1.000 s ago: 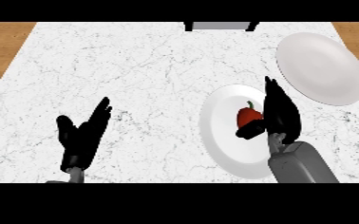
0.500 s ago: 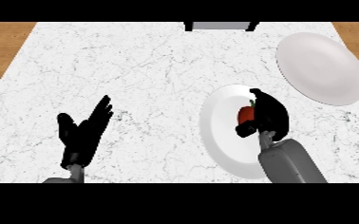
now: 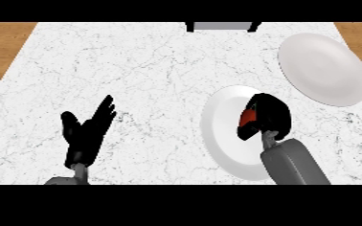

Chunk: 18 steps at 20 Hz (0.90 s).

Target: Pick the bell pepper from the plate and place it in the plate

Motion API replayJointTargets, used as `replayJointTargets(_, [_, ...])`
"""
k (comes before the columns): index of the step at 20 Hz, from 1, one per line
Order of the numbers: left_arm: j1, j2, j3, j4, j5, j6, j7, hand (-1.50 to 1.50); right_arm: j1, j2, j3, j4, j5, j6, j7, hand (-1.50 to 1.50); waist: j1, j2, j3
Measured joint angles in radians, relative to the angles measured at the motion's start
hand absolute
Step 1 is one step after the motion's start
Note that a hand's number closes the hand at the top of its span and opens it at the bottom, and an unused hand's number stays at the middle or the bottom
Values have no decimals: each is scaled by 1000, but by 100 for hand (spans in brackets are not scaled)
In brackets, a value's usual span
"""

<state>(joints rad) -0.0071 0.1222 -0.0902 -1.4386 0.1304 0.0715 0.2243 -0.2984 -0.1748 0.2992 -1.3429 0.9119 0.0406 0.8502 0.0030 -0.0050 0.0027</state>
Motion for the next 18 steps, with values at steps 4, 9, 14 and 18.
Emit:
replayJointTargets(4, [6, 3, 9, 5, 2, -12, -13, 0, 6, -12, 6, -41, 66, -89, -37, 150, -3, 0, 1])
replayJointTargets(9, [-13, -2, -11, -5, -4, -28, -18, 0, -209, 28, -121, 101, 184, -223, 124, 150, 47, 19, 0])
replayJointTargets(14, [-40, -8, -34, -9, -11, -42, -19, 0, -383, -14, -252, 223, 321, -287, 219, 150, 99, 43, -3])
replayJointTargets(18, [-54, -15, -49, -8, -18, -45, -16, 0, -494, -47, -332, 298, 443, -326, 258, 150, 122, 52, -3])
